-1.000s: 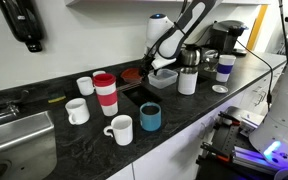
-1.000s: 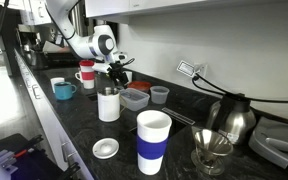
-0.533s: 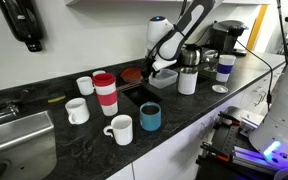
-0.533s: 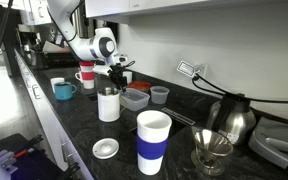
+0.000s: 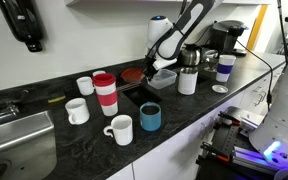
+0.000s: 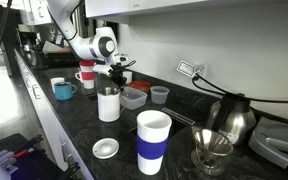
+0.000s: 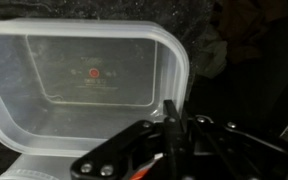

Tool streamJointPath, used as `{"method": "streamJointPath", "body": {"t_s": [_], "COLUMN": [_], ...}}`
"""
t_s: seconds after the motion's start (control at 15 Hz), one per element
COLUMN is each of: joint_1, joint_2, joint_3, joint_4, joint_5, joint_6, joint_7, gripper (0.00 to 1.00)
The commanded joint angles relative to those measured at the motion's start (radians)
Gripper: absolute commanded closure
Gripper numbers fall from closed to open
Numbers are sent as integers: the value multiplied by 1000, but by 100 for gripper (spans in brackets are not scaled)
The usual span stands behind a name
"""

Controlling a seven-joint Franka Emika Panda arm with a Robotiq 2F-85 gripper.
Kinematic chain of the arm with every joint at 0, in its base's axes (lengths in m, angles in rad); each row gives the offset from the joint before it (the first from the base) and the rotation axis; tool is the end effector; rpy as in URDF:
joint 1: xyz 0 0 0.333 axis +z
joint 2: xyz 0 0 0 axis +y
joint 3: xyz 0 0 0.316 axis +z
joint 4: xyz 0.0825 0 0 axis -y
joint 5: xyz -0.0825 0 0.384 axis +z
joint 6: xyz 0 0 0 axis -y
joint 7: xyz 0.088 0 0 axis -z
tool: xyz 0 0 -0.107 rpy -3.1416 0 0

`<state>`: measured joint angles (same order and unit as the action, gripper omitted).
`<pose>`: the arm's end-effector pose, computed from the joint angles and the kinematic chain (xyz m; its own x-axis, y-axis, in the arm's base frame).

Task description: Pick up the plastic bowl and move it forward.

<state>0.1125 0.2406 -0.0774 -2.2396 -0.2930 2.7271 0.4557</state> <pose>0.5659 0.0311 0.2849 0.9492 -0.1435 0.2800 -0.1721 -0.9818 0.0801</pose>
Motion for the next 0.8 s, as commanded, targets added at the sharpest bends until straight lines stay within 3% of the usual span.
{"method": "streamJointPath", "body": {"t_s": [0.0, 0.33, 0.73], "joint_1": [-15, -36, -6], "joint_2": [-47, -143, -305], "joint_3": [27, 85, 173], "joint_4": [-28, -98, -215], "joint_5": [65, 173, 451], "joint_6": [-8, -8, -89], "joint_7": [-125, -361, -804], "gripper": [98, 98, 98]}}
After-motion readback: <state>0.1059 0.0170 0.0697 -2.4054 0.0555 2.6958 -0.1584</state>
